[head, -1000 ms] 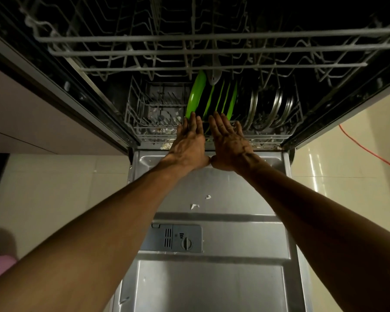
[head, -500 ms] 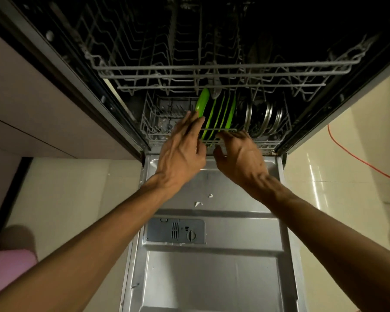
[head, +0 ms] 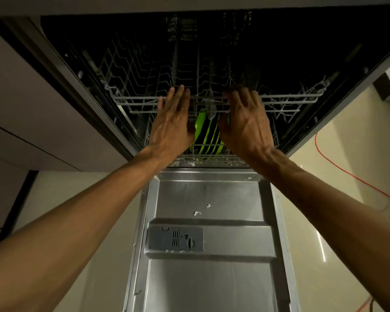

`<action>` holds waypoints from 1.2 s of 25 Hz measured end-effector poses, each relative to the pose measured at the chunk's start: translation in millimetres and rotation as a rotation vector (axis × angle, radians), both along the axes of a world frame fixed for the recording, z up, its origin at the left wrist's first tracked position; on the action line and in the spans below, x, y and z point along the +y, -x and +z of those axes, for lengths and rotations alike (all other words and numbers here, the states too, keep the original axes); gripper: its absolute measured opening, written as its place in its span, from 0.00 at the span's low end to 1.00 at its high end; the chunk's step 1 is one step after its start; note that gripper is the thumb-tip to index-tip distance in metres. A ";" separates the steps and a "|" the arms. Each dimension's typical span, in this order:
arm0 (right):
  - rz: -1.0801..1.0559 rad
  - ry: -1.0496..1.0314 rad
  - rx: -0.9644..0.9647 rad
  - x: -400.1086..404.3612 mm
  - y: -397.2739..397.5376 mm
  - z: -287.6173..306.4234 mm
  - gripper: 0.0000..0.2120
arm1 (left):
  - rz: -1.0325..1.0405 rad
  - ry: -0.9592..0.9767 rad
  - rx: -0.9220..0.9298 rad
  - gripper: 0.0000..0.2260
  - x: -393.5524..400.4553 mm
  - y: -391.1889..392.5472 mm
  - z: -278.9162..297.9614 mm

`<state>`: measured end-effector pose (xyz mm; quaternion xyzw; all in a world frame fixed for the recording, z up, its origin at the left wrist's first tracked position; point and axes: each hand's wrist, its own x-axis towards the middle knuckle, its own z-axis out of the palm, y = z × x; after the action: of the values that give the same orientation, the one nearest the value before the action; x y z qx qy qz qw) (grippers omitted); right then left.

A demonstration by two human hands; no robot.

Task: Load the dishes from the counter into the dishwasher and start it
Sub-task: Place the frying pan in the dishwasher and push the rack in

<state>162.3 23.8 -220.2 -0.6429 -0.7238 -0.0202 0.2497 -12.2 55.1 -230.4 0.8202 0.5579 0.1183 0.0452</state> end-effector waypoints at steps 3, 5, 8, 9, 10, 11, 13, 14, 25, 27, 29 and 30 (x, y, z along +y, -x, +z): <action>-0.005 0.243 -0.059 9.7 -12.2 7.8 0.31 | 0.027 0.028 -0.066 0.34 1.4 -2.3 9.3; 0.019 0.326 -0.144 12.2 -19.5 5.4 0.34 | 0.039 0.045 -0.104 0.32 0.5 -4.2 12.8; 0.034 0.336 -0.176 11.5 -20.8 6.7 0.35 | 0.059 0.068 -0.112 0.31 0.6 -4.5 19.7; 0.034 0.344 -0.177 10.7 -19.7 8.1 0.36 | 0.060 0.078 -0.119 0.31 0.6 -4.2 22.0; 0.032 0.351 -0.180 9.3 -18.9 9.5 0.36 | 0.057 0.086 -0.127 0.31 0.0 -4.0 23.7; 0.030 0.356 -0.183 7.4 -18.3 10.4 0.36 | 0.056 0.089 -0.133 0.31 -1.8 -3.9 24.8; 0.022 0.356 -0.177 1.7 -17.4 10.8 0.34 | 0.057 0.077 -0.143 0.29 -8.2 -3.6 24.1; 0.019 0.348 -0.168 -3.3 -16.3 9.9 0.33 | 0.058 0.065 -0.155 0.28 -13.8 -2.8 22.9; -0.049 0.257 -0.046 -77.4 7.0 -0.2 0.24 | 0.127 -0.039 -0.282 0.19 -78.6 9.8 8.2; -0.066 0.264 -0.026 -94.2 9.6 1.8 0.23 | 0.149 -0.049 -0.293 0.18 -92.5 11.4 4.8; -0.075 0.262 -0.009 -111.6 12.3 1.3 0.21 | 0.173 -0.070 -0.300 0.17 -108.4 11.9 1.9; -0.079 0.255 0.002 -119.4 14.0 0.4 0.21 | 0.184 -0.081 -0.302 0.16 -116.5 12.0 1.4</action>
<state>148.3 -95.6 -219.9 -0.6976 -0.6942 0.0628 0.1660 -24.2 -61.4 -229.0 0.7398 0.6122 0.2659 0.0846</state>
